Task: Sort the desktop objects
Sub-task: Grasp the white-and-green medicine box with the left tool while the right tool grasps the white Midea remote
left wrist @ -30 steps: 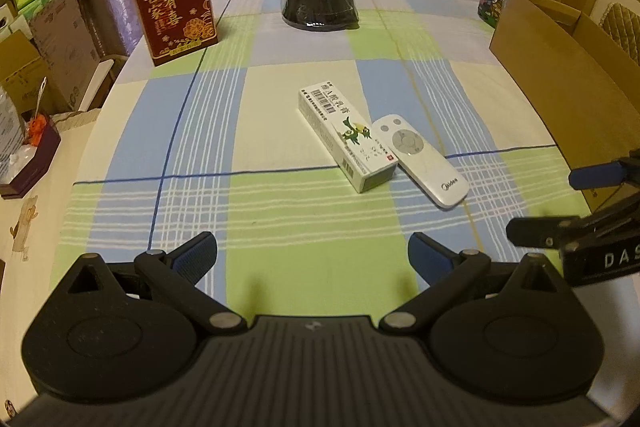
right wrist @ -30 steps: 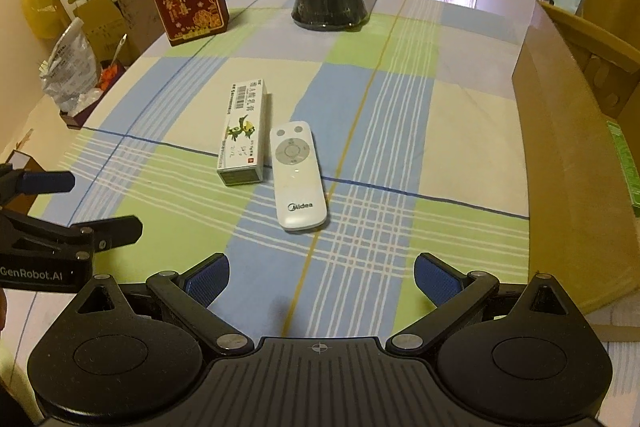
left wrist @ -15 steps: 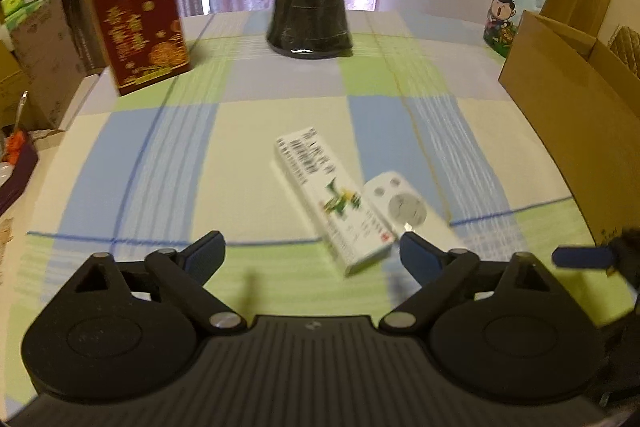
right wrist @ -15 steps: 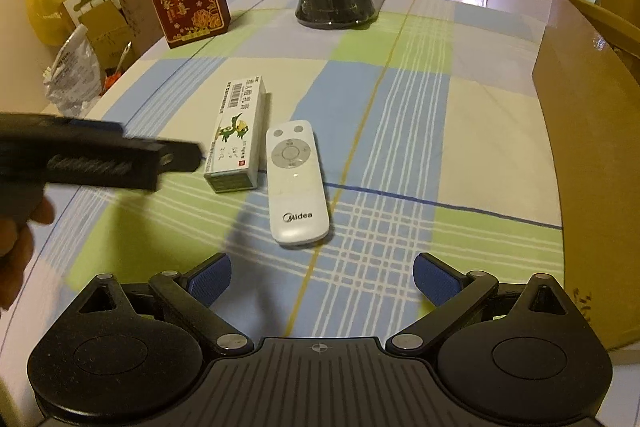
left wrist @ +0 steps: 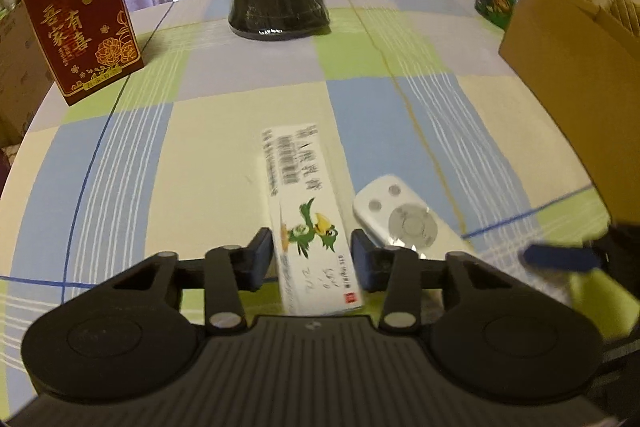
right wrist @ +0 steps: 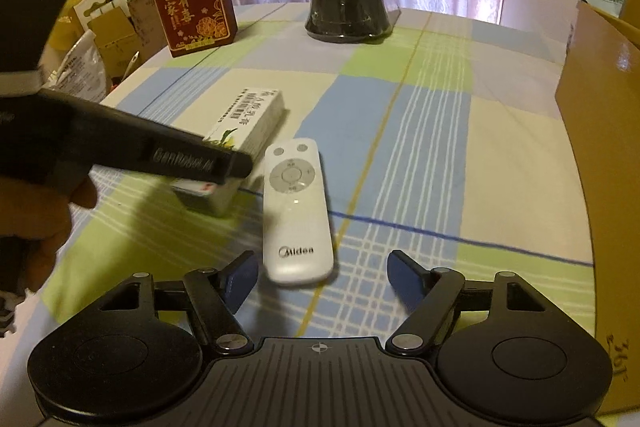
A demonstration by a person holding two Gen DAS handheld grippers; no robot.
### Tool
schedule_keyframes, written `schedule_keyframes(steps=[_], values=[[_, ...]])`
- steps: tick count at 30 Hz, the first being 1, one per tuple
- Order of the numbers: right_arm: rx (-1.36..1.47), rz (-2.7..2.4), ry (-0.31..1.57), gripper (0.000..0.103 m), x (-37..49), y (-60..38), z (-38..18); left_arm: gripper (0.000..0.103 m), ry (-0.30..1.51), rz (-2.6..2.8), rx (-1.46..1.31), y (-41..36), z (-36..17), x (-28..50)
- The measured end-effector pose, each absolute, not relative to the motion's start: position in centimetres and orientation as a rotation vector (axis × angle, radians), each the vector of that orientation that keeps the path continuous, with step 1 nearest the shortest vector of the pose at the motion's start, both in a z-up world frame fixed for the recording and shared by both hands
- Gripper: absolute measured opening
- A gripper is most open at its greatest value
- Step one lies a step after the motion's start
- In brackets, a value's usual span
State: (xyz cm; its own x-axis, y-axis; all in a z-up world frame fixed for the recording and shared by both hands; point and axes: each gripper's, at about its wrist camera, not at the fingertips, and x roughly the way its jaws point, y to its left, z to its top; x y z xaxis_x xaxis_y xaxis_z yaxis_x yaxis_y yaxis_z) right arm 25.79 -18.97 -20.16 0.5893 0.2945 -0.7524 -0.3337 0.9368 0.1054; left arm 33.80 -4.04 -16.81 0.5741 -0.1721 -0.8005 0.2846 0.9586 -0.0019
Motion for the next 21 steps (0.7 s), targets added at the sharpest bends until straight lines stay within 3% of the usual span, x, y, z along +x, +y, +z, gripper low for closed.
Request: schedule_keyframes(steps=[2,3,5,6,7,8,21], values=[[-0.056,0.37,0.863,0.07,26.4,-18.5,-20.4,0.033,0.927,-0.279,0.151,-3.7,-16.7,33.1],[-0.061,0.375,0.863,0.063,26.6,-18.3,-20.4,0.033,0.929,-0.284,0.161,-3.6,-16.7,32.8],[-0.08,0.382,0.861,0.062,27.1,-17.7,-20.6,0.033,0.934,-0.293,0.178,-3.2,-16.5,32.0],[-0.088,0.382,0.862,0.056,27.2,-17.5,-20.7,0.033,0.937,-0.296,0.185,-3.0,-16.4,31.5],[-0.098,0.382,0.863,0.044,27.2,-17.3,-20.7,0.033,0.94,-0.299,0.192,-2.8,-16.3,30.9],[-0.109,0.382,0.863,0.041,27.1,-17.2,-20.7,0.033,0.942,-0.303,0.192,-2.6,-16.1,30.3],[-0.152,0.35,0.934,0.04,15.3,-20.5,-19.9,0.035,0.965,-0.385,0.172,-2.1,-13.8,20.9]])
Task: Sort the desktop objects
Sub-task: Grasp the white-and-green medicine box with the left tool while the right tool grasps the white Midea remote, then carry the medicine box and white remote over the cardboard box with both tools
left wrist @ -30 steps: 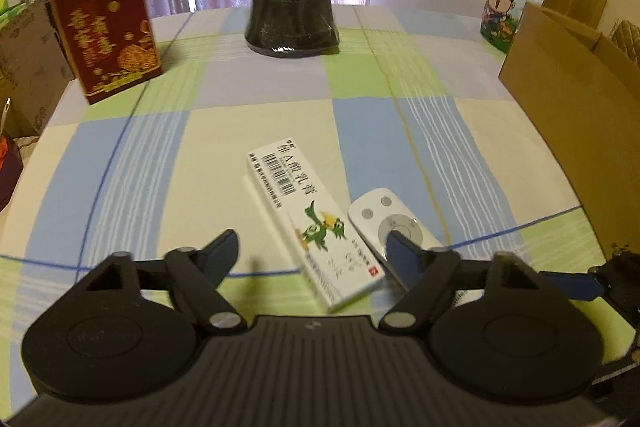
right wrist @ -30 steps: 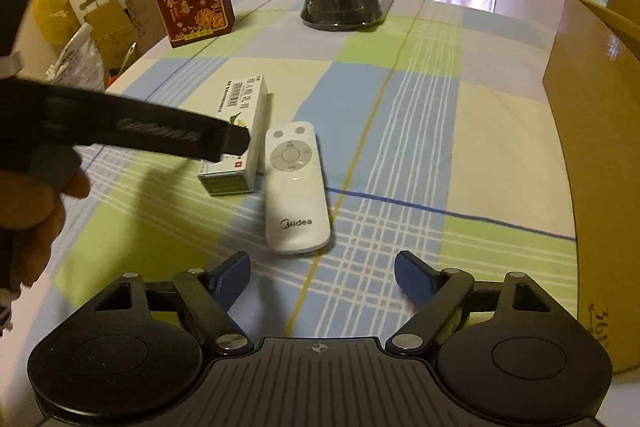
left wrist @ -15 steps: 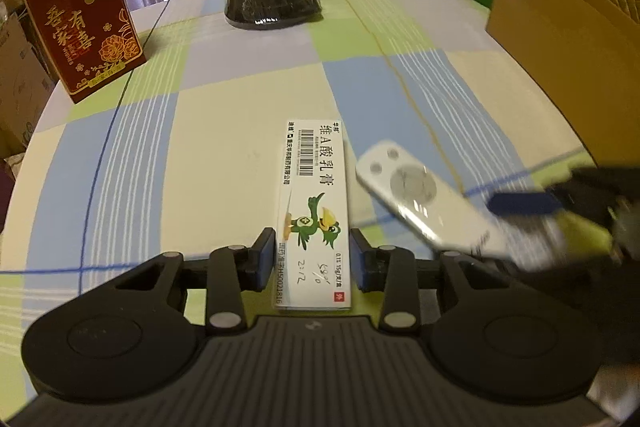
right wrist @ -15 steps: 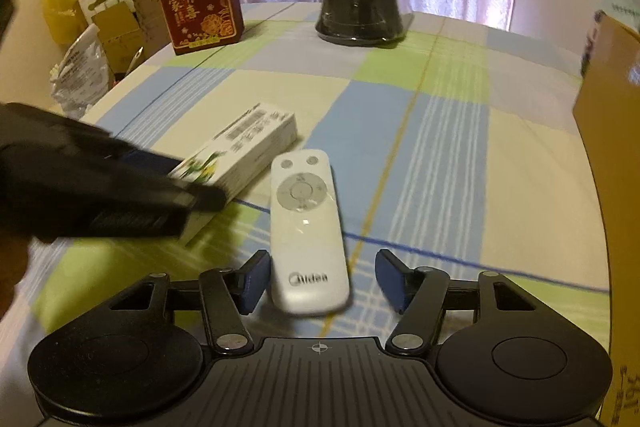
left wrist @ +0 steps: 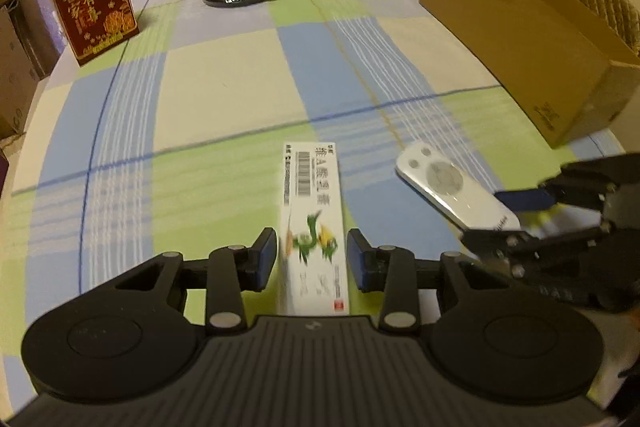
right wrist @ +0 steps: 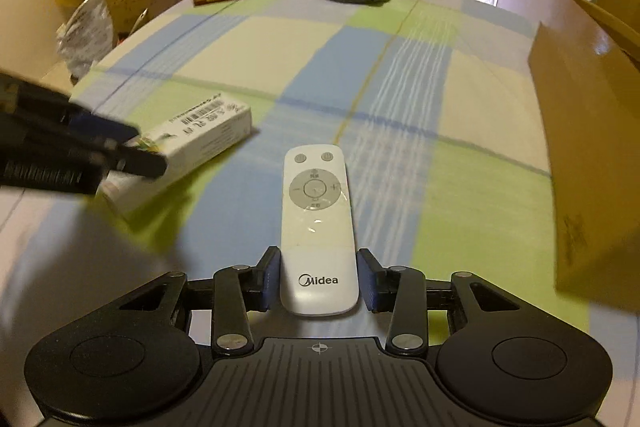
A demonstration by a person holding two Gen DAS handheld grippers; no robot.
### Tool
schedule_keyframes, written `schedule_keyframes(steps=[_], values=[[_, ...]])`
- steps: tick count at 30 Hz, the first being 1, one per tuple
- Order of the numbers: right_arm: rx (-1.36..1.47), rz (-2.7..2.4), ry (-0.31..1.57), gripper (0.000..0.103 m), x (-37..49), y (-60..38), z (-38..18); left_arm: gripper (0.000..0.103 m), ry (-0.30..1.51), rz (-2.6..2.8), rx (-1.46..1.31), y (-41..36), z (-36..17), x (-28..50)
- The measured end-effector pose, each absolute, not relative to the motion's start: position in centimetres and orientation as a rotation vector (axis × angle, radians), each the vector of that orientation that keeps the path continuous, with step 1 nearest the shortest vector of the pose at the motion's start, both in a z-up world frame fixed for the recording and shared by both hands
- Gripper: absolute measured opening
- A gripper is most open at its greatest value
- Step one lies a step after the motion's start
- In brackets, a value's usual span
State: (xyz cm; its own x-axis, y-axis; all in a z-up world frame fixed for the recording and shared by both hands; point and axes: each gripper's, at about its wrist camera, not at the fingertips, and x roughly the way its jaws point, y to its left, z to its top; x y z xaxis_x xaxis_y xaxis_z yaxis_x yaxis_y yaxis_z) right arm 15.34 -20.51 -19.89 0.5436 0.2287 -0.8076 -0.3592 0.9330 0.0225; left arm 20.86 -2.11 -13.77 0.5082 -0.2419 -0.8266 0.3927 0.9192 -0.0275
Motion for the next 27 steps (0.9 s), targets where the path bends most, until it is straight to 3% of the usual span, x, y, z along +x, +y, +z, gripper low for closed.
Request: schedule_keyframes(steps=[4,6,7,27], values=[[-0.15,0.344,0.926,0.041,14.3,-20.8,-20.0,0.041,0.97,-0.38,0.206,-2.7,-14.2,20.0],[-0.134,0.329,0.923,0.06,14.7,-20.8,-19.9,0.046,0.961,-0.375,0.204,-2.6,-14.1,20.1],[-0.128,0.328,0.917,0.063,15.0,-20.7,-19.9,0.047,0.955,-0.37,0.204,-2.6,-14.1,20.2],[-0.134,0.332,0.897,0.062,17.1,-20.1,-20.6,0.047,0.979,-0.358,0.179,-2.8,-15.8,22.2]])
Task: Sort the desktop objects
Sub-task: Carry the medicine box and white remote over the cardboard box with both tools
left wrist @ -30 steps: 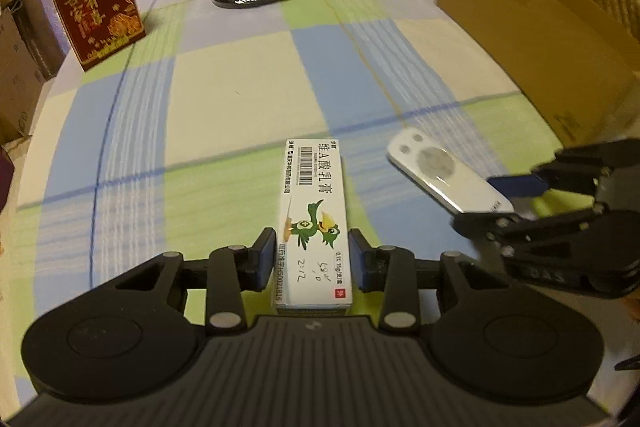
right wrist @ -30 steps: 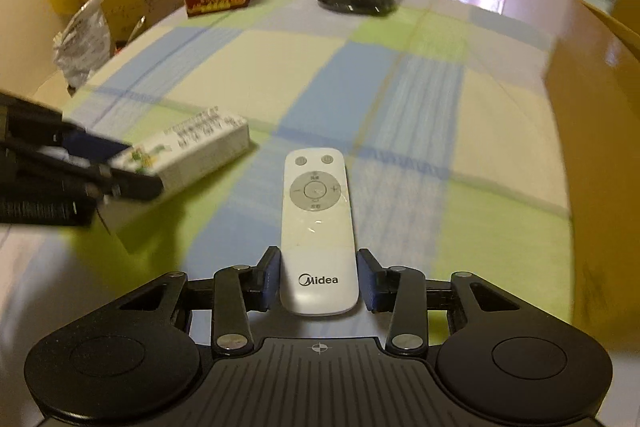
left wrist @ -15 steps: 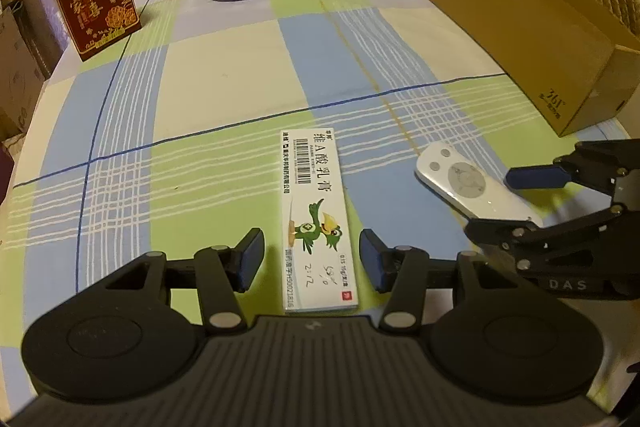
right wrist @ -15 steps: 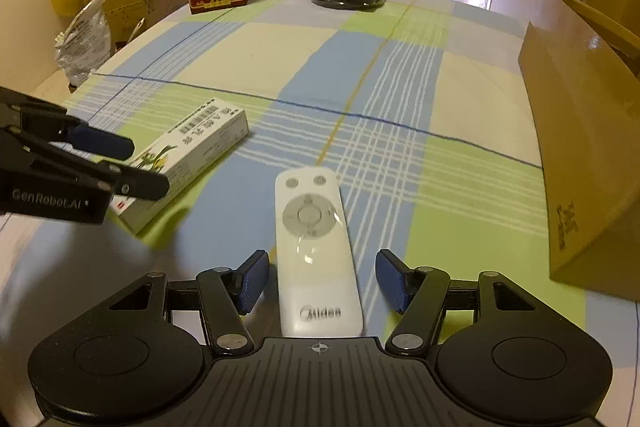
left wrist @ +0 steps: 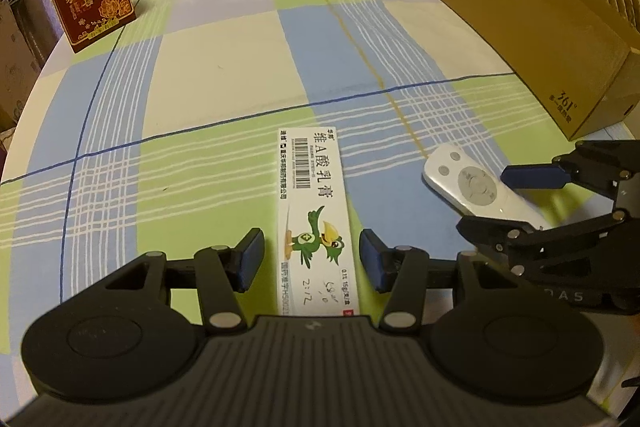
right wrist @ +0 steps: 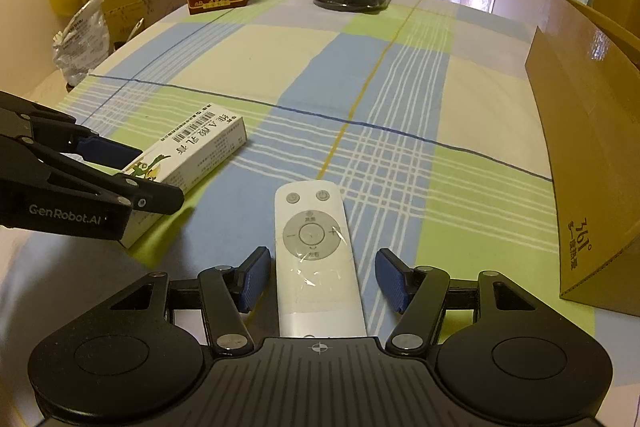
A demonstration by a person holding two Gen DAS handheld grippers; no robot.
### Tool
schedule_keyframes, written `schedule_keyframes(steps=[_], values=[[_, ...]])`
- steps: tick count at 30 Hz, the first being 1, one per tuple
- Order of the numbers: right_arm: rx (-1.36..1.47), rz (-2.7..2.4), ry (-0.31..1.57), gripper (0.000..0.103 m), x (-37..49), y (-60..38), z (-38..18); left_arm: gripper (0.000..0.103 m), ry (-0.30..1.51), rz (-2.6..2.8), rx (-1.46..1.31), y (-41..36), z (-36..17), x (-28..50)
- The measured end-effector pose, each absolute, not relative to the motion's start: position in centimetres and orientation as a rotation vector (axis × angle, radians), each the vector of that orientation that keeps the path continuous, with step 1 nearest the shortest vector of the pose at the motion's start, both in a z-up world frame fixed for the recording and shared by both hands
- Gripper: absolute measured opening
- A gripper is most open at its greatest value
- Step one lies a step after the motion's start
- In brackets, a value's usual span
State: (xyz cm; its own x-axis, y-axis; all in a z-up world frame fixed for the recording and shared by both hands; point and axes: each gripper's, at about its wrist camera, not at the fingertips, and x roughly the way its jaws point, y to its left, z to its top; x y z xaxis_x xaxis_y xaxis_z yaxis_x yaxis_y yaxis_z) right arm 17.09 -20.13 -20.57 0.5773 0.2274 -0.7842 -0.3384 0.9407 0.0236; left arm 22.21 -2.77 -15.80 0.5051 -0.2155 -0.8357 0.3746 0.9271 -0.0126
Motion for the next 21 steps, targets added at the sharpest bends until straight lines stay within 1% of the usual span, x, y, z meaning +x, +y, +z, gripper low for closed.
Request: schedule_keyframes(steps=[5,10,13,15,17,19,20,21], values=[[-0.142,0.333,0.885,0.062,16.95,-20.12,-20.69,0.047,0.982,-0.356,0.174,-2.84,-15.96,22.32],[-0.143,0.332,0.887,0.061,16.96,-20.04,-20.66,0.043,0.991,-0.354,0.19,-2.98,-16.32,22.3],[-0.143,0.332,0.886,0.061,16.94,-20.02,-20.64,0.034,0.986,-0.355,0.201,-3.07,-16.25,22.21],[-0.144,0.333,0.886,0.061,16.92,-19.99,-20.63,0.033,0.985,-0.355,0.205,-3.11,-16.21,22.17],[-0.147,0.335,0.886,0.056,16.87,-19.93,-20.55,0.033,0.984,-0.355,0.207,-3.11,-16.19,22.16],[-0.151,0.344,0.886,0.048,16.81,-19.86,-20.45,0.033,0.985,-0.358,0.211,-3.11,-16.16,22.08],[-0.153,0.347,0.887,0.046,16.79,-19.82,-20.42,0.033,0.985,-0.36,0.215,-3.13,-16.15,22.02],[-0.155,0.348,0.888,0.04,16.74,-19.79,-20.37,0.033,0.984,-0.361,0.219,-3.15,-16.15,21.91]])
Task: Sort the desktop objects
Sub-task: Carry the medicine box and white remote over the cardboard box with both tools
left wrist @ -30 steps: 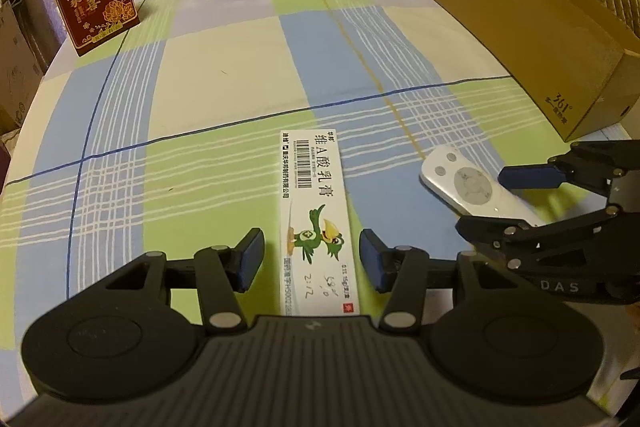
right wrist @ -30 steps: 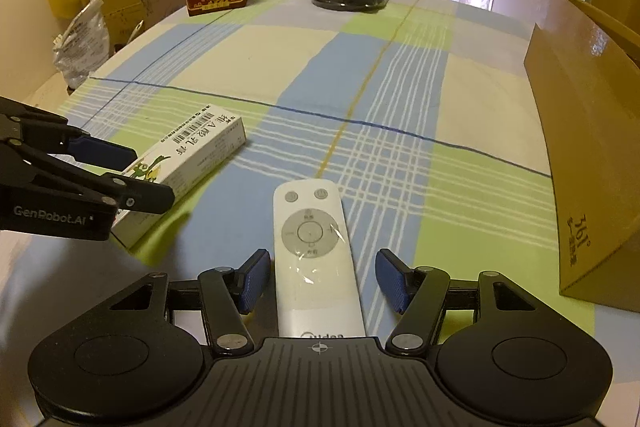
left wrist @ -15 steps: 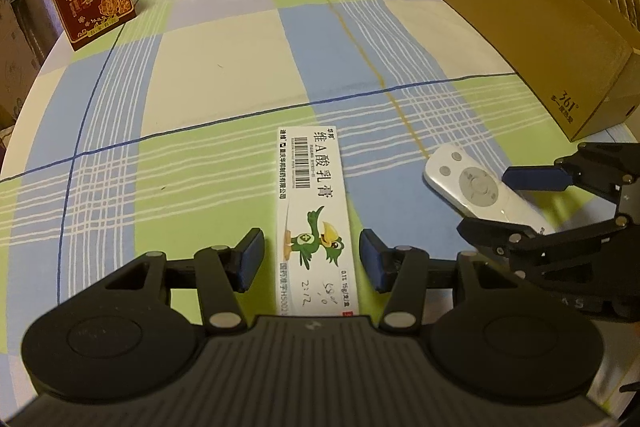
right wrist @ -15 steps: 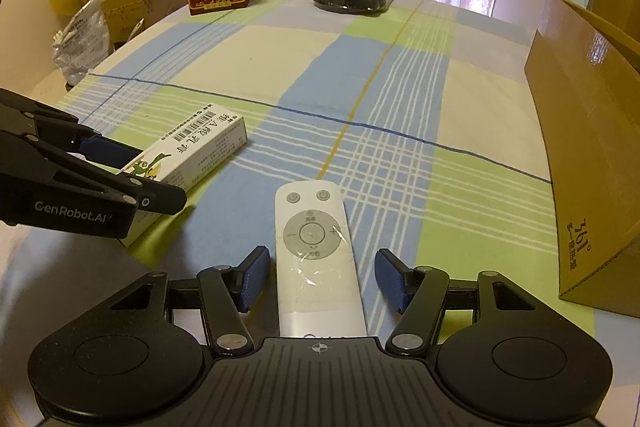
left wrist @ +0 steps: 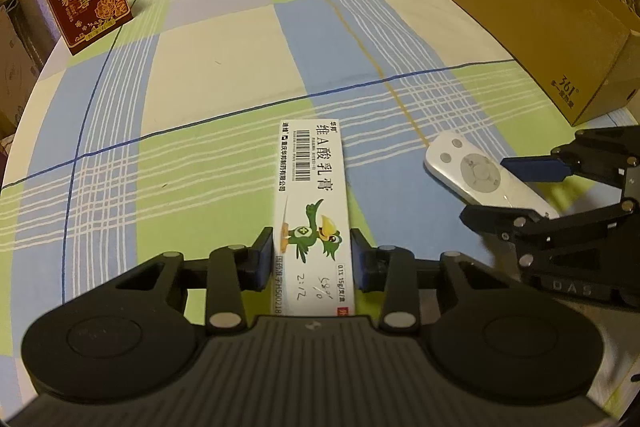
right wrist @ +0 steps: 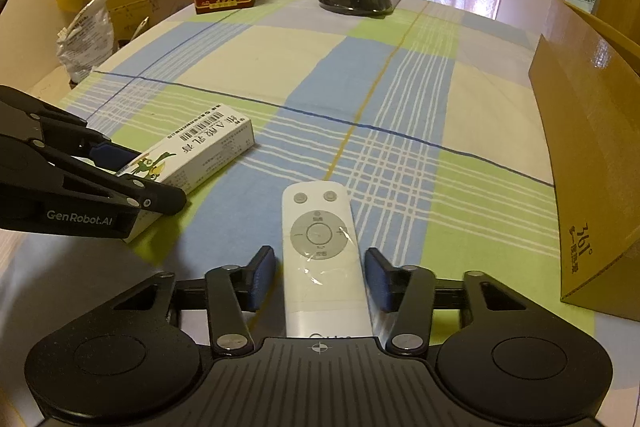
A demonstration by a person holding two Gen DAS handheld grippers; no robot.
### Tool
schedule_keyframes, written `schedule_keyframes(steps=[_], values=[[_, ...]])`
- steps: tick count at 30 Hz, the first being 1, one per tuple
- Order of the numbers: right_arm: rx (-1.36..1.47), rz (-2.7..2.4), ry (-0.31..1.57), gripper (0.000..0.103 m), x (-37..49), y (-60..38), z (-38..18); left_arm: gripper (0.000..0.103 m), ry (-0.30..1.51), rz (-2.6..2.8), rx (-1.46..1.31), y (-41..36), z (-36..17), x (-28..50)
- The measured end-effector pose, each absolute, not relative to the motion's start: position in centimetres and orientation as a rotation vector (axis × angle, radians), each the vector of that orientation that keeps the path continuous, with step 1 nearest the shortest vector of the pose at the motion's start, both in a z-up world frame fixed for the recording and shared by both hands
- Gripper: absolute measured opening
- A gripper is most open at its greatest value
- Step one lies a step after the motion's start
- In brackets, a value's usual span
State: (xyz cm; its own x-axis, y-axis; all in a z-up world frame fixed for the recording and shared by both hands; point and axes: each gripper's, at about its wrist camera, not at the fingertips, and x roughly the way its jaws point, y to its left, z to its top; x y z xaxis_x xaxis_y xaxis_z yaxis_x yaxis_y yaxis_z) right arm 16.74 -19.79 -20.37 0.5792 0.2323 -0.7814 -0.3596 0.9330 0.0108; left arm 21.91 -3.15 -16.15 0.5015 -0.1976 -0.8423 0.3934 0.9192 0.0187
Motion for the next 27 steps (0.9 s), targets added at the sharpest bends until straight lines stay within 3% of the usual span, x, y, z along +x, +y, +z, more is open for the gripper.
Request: schedule_keyframes(steps=[13,27], values=[[-0.09,0.291,0.936,0.039,13.2,-21.5,-18.4,0.033,0.974,-0.391,0.236,-4.1,-14.0,18.0],[0.035,0.186,0.842,0.039,7.6,-25.5,-10.9,0.033,0.912,-0.445,0.22,-7.8,-7.6,11.7]])
